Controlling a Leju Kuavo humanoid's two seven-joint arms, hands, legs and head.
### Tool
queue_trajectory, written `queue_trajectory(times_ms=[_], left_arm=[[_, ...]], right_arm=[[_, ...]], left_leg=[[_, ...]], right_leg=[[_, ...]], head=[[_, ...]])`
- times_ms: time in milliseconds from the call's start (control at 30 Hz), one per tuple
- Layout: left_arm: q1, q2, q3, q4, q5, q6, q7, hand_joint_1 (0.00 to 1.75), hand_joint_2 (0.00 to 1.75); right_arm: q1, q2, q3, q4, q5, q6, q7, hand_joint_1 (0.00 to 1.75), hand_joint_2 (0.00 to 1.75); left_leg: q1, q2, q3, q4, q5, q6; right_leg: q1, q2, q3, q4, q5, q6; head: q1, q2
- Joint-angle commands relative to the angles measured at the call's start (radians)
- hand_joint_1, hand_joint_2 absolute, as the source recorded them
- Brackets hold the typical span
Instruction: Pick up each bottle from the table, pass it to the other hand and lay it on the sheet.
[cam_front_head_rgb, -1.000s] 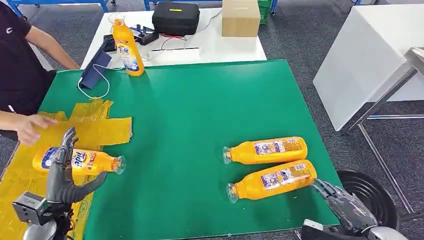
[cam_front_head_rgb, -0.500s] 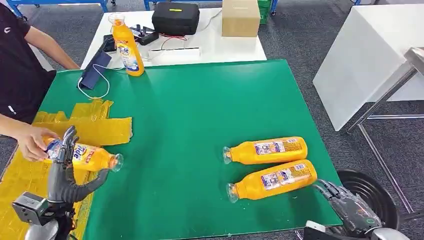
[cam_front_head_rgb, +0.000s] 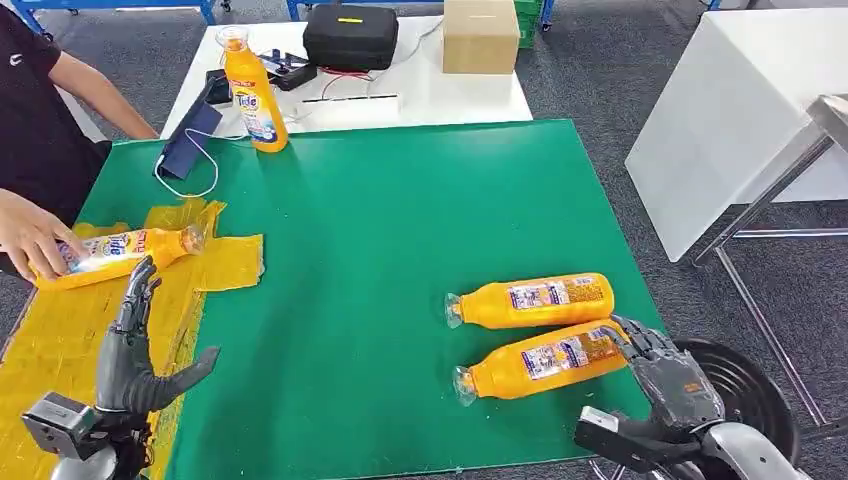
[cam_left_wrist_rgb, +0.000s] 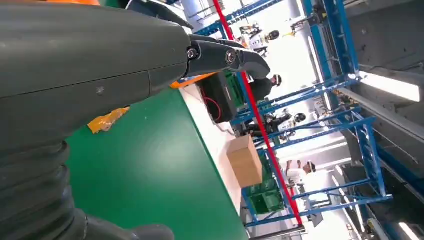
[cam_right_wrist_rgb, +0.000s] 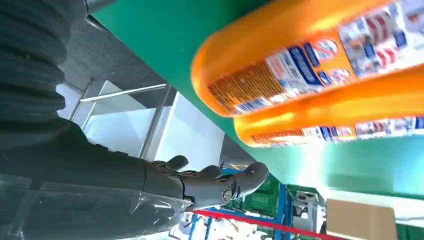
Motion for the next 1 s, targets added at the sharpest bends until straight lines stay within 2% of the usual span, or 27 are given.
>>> queue_trajectory(times_ms=[33,467,1000], left_arm=[[-0.025,-0.015,0.003,0.030,-0.005,-0.011,0.001,0.00,1.75],[-0.087,-0.009,-0.035,0.083,0.000,-0.030,0.012,0.00,1.75],[-0.091,-0.008,-0.038,0.086,-0.001,-0.029,0.014,0.00,1.75]], right_arm=[[-0.091,0.107,0.024,0.109,0.026,0.031,-0.014,0.00,1.75],[-0.211,0.117,0.090,0.288,0.049,0.125,-0.006,0.00,1.75],[-0.217,0.120,0.091,0.299,0.049,0.127,-0.007,0.00,1.75]], left_leg=[[0.002,0.000,0.004,-0.001,-0.001,-0.001],[0.001,-0.001,0.003,-0.001,0.000,-0.001],[0.001,-0.001,0.003,-0.001,-0.001,-0.001]], right_leg=[[0.002,0.001,0.005,-0.003,0.000,0.000],[0.001,0.000,0.004,-0.003,0.001,0.000],[0.000,0.000,0.004,-0.002,0.000,0.000]], head=[[0.000,0.000],[0.000,0.000],[0.000,0.000]])
